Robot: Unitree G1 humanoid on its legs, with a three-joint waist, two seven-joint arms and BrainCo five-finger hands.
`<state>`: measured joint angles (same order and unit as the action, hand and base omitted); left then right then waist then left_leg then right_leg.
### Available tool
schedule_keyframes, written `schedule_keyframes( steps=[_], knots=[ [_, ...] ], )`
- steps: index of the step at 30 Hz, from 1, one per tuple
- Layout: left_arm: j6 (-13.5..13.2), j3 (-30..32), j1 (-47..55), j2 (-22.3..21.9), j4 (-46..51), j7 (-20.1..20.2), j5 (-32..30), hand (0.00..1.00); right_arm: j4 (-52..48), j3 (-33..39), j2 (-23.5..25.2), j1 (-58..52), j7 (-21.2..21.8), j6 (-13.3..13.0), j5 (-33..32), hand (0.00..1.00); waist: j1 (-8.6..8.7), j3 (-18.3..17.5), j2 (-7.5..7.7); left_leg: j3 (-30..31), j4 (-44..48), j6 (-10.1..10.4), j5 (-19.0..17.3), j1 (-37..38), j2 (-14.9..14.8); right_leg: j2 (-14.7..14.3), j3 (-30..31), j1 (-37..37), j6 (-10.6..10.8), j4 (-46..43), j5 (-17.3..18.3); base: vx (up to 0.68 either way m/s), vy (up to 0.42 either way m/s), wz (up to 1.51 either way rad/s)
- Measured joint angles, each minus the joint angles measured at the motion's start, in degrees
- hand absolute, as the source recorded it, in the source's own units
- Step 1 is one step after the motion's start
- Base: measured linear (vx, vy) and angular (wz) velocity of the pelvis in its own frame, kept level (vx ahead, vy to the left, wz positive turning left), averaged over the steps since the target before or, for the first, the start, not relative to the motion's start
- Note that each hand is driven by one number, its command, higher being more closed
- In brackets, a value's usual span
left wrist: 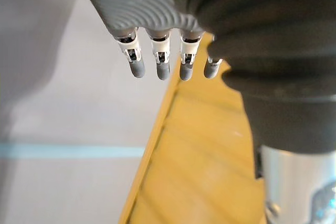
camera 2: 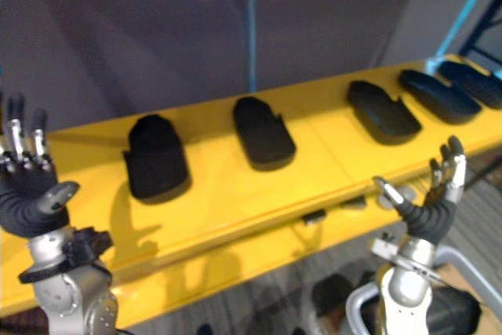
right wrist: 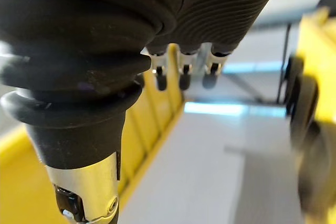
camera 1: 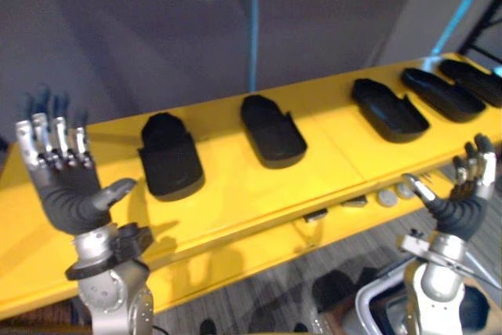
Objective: Walk over and take plastic housings, then place them on the shelf
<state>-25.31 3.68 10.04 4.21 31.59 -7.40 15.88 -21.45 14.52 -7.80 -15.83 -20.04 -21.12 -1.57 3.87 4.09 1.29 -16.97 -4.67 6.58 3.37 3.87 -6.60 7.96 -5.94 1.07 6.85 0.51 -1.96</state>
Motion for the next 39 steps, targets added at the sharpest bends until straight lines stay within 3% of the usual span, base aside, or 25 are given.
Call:
schedule_keyframes(
  steps=[1, 2, 3, 4, 6, 7, 11, 13, 15, 17, 18, 20, 21, 23, 24, 25, 26, 28, 30, 34, 37, 39],
  knots=[
    [0.25, -0.30, -0.05, -0.02, -0.13, 0.01, -0.01, 0.00, -0.30, -0.02, 0.00, -0.05, 0.03, -0.02, -0.01, 0.00, 0.02, 0.05, -0.07, -0.09, 0.00, -0.01, -0.15, 0.24, -0.03, -0.13, 0.55, -0.15, -0.02, -0.02, -0.08, 0.06, -0.020, -1.09],
    [1.00, -0.98, -0.56, 0.03, -0.66, -0.19, -0.06, 0.00, -1.51, -0.21, 0.01, 0.09, 0.23, -0.43, -0.38, 0.00, -0.04, 0.70, 0.77, 1.08, 4.60, 0.13, -3.16, -0.63, -0.15, -0.40, 3.69, -1.19, -0.13, -0.35, -0.54, 0.06, -0.056, -0.91],
    [1.37, -1.02, -0.79, 0.02, -0.71, -0.56, -0.15, 0.00, -2.10, -0.46, -0.16, 0.58, 0.65, -0.49, -1.14, 0.00, -0.52, 1.05, 0.50, 3.65, 8.56, -0.38, -5.83, -1.57, -0.45, -0.75, 5.86, -1.77, -0.24, -0.78, -0.70, 0.06, -0.184, -1.69],
    [2.04, -1.02, -0.83, -0.07, -0.74, -1.47, -0.18, 0.00, -2.91, -0.82, -1.22, 2.03, 1.90, -1.08, -2.33, 0.00, -1.92, 2.14, 0.08, 10.71, 15.89, -1.48, -11.55, -3.19, -1.23, -2.38, 10.60, -2.60, -0.68, -0.94, -0.98, 0.01, -0.228, -1.88],
    [2.27, -1.03, -0.78, -0.04, -0.75, -2.62, -0.71, 0.00, -2.87, -1.10, -3.72, 3.70, 3.83, -2.70, -3.94, 0.00, -2.84, 2.79, -2.83, 18.43, 22.21, 0.50, -19.10, -3.90, -2.15, -5.10, 15.79, -4.04, -0.37, -0.77, -1.85, -0.02, -0.132, -1.85],
    [2.28, -0.98, -0.85, 0.11, -0.87, -3.06, -0.76, 0.00, -2.67, -1.07, -3.80, 3.52, 4.69, -3.51, -5.04, 0.00, -2.64, 3.06, -2.90, 17.56, 23.35, 0.58, -20.53, -4.03, -1.89, -5.10, 17.36, -4.49, -0.12, -0.71, -2.04, 0.00, 0.017, -1.25],
    [1.53, -1.08, -1.25, 2.21, -0.99, -4.97, -1.18, 0.00, -2.54, -1.36, -3.84, 4.07, 8.80, -7.35, -7.23, 0.00, -1.55, 3.20, -0.72, 13.96, 23.23, -1.10, -21.11, -7.12, 0.83, -1.34, 17.35, -8.79, -0.26, 0.40, -3.22, -0.03, 0.092, -0.46],
    [0.53, -1.52, -1.88, 3.74, -1.61, -4.84, -1.13, 0.00, -1.35, -2.64, -4.57, 6.13, 8.77, -7.57, -6.97, 0.00, -1.48, 3.90, -0.21, 14.52, 24.06, -0.90, -20.80, -8.21, 1.69, -0.81, 17.13, -9.78, 0.54, -0.10, -4.33, 0.07, 0.066, 0.10],
    [-1.49, -4.04, -3.86, 4.37, -1.98, -3.61, -1.01, 0.00, 1.63, -4.30, -6.43, 7.60, 8.50, -6.25, -6.97, 0.00, -1.70, 5.29, -0.87, 16.19, 26.93, -0.69, -21.19, -9.24, 1.61, -1.25, 16.67, -10.23, 1.97, -2.30, -4.74, 0.09, 0.037, 0.23],
    [-4.72, -9.69, -8.72, 4.45, -1.69, 0.02, -0.96, 0.00, 4.35, -5.21, -6.80, 7.63, 6.77, -2.82, -6.58, 0.00, -1.69, 7.46, -2.51, 18.20, 29.83, -1.15, -21.95, -9.65, 1.31, -2.50, 16.68, -11.68, 1.88, -7.67, -4.62, 0.01, 0.053, 0.09],
    [-4.96, -11.39, -10.03, 4.51, -1.62, 1.07, -1.10, 0.00, 4.37, -5.09, -6.08, 6.38, 6.36, -2.44, -6.66, 0.00, -1.54, 7.74, -2.84, 18.09, 30.30, -1.28, -22.42, -9.40, 1.05, -3.01, 17.21, -12.33, 1.87, -9.40, -4.62, -0.02, 0.115, -0.21],
    [-4.93, -16.40, -12.55, 5.16, -1.77, 3.50, -1.48, 0.00, 3.27, -4.92, -2.87, 0.30, 7.12, -2.78, -7.53, 0.00, -0.52, 9.33, -2.69, 16.91, 31.55, -1.81, -24.98, -6.60, 0.02, -4.75, 18.92, -12.16, 1.84, -13.16, -4.65, -0.03, 0.137, -0.54],
    [-4.91, -17.96, -12.48, 6.71, -1.75, 3.85, -3.19, 0.00, 1.45, -4.98, -1.02, -3.88, 9.23, -3.30, -8.85, 0.00, 0.00, 9.89, -1.87, 14.67, 31.81, -2.55, -26.58, -4.37, 0.02, -4.75, 18.87, -10.81, 1.70, -12.82, -4.76, -0.04, 0.116, -1.14],
    [-4.32, -18.70, -11.49, 8.56, -1.75, 3.79, -2.87, 0.00, -0.83, -5.13, -1.28, -8.11, 13.71, -6.81, -11.20, 0.00, 0.17, 10.69, -0.58, 10.79, 33.68, -4.58, -28.40, -2.70, 0.14, -4.55, 16.54, -10.17, -0.59, -10.04, -8.43, -0.13, 0.058, -1.46],
    [-3.29, -18.88, -11.75, 9.01, -1.85, 3.57, -2.95, 0.00, -2.01, -5.49, -1.81, -8.24, 15.83, -8.62, -12.25, 0.00, 0.37, 11.00, -0.39, 8.33, 34.22, -5.88, -28.49, -3.37, -0.45, -5.07, 15.07, -10.50, -2.20, -5.02, -15.82, -0.27, 0.057, -1.44],
    [-2.47, -18.95, -12.47, 8.87, -2.15, 3.24, -3.30, 0.00, -2.64, -6.00, -1.89, -7.58, 16.68, -9.86, -12.38, 0.00, 0.27, 11.21, -1.05, 5.37, 33.96, -6.93, -27.82, -4.34, -1.40, -5.23, 14.29, -11.24, -3.11, -2.09, -20.17, -0.34, 0.144, -1.35],
    [-1.71, -18.95, -13.63, 8.87, -3.17, 3.13, -3.45, 0.00, -2.96, -6.80, -2.30, -6.56, 17.17, -10.90, -12.31, 0.00, 0.29, 11.30, -1.03, 3.87, 33.62, -7.72, -26.90, -4.95, -1.72, -4.35, 10.94, -13.13, -4.88, -6.46, -17.08, -0.26, 0.204, -1.01],
    [0.60, -17.75, -13.95, 8.98, -3.66, 2.62, -3.33, 0.00, -2.45, -10.87, -4.48, -0.70, 17.81, -11.19, -10.96, 0.00, -0.31, 11.38, -1.42, 0.19, 31.20, -8.43, -24.31, -4.79, -2.84, -0.47, 4.29, -15.15, -6.01, -18.40, -8.52, -0.27, 0.205, -0.92],
    [2.20, -16.72, -13.85, 9.00, -3.76, 2.64, -3.19, 0.00, 0.49, -14.76, -5.34, 6.07, 17.48, -11.35, -8.84, 0.00, -1.96, 11.24, -1.82, -2.53, 28.48, -8.47, -21.51, -5.07, -4.64, 3.70, 0.78, -14.76, -6.28, -25.97, -4.92, -0.29, 0.088, -0.83],
    [2.57, -14.11, -10.35, 9.29, -3.98, 4.57, -2.59, 0.00, 5.30, -19.93, -5.60, 13.47, 14.73, -9.35, -3.44, 0.00, -5.41, 10.65, -1.04, -4.86, 22.71, -7.62, -15.35, -7.95, -6.52, 9.57, -2.27, -11.54, -5.82, -33.26, -2.99, -0.18, -0.089, -0.44],
    [2.27, -10.60, -6.60, 9.61, -4.06, 5.90, -2.27, 0.00, 7.29, -23.83, -6.06, 17.34, 12.06, -6.71, -1.85, 0.00, -8.09, 9.80, 0.36, -7.06, 21.81, -5.83, -12.02, -11.84, -8.43, 11.32, -5.31, -8.42, -5.97, -30.98, -3.74, 0.07, -0.246, -0.59],
    [1.67, -9.94, -6.07, 11.50, -4.01, 5.95, -2.31, 0.00, 8.03, -24.72, -6.04, 17.76, 10.38, -5.37, -1.56, 0.00, -9.25, 8.46, 2.57, -7.38, 23.16, -4.11, -10.63, -16.30, -8.91, 9.55, -6.96, -7.34, -8.72, -21.21, -18.99, -0.03, -0.347, -0.56]
  ],
)
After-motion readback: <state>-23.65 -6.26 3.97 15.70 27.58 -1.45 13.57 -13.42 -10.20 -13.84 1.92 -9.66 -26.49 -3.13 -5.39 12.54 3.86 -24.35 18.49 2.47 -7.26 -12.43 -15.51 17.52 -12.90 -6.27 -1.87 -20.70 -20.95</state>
